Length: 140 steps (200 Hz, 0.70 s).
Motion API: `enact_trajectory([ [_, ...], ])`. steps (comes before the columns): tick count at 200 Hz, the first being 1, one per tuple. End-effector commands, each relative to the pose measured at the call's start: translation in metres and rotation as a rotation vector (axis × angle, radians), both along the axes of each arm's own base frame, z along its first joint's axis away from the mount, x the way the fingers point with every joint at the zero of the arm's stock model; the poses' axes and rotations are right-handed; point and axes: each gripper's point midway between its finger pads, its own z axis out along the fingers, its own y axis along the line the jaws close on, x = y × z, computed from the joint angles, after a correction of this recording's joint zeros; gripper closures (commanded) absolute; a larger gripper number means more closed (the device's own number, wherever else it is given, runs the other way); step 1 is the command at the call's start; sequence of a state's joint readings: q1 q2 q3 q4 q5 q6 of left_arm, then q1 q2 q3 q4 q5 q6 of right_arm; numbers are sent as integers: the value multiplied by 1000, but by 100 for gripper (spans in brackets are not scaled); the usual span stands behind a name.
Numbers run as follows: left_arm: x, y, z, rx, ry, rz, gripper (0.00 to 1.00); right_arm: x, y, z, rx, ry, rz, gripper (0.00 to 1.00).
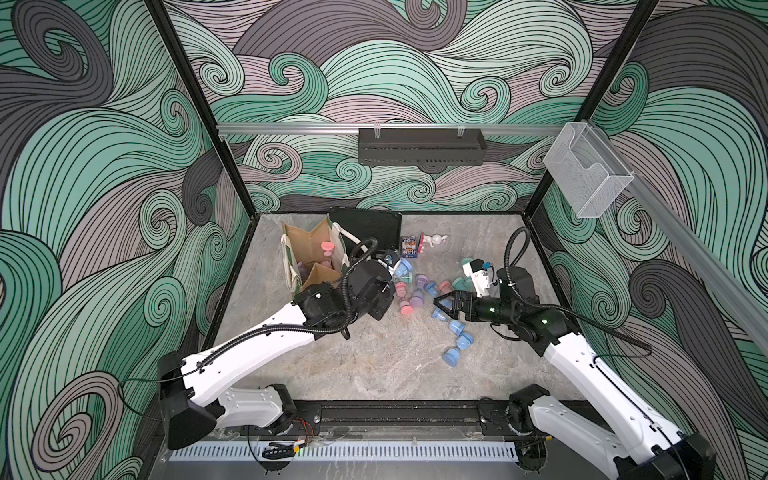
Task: Put the hourglass into the canvas bag
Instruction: Pick up the hourglass from the center of the board, then place the hourglass in the canvas bag.
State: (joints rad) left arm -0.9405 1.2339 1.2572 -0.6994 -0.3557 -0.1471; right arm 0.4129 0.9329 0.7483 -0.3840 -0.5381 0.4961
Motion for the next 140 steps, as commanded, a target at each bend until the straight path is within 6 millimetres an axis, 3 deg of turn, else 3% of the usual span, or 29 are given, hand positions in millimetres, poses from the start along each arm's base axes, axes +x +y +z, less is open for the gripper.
enact_trajectory([
  [1, 2, 44, 23, 87, -2, 133, 80, 5, 22, 24, 61, -72, 38, 0],
  [39, 17, 91, 47, 130, -11, 282, 83, 2, 51, 31, 97, -81, 101, 0],
  [82, 37, 143, 42, 179, 66, 445, 86, 2, 70, 42, 148, -95, 136, 0],
  [140, 72, 160, 13, 139, 189, 508, 89, 6, 89, 50, 206, -93, 175, 0],
])
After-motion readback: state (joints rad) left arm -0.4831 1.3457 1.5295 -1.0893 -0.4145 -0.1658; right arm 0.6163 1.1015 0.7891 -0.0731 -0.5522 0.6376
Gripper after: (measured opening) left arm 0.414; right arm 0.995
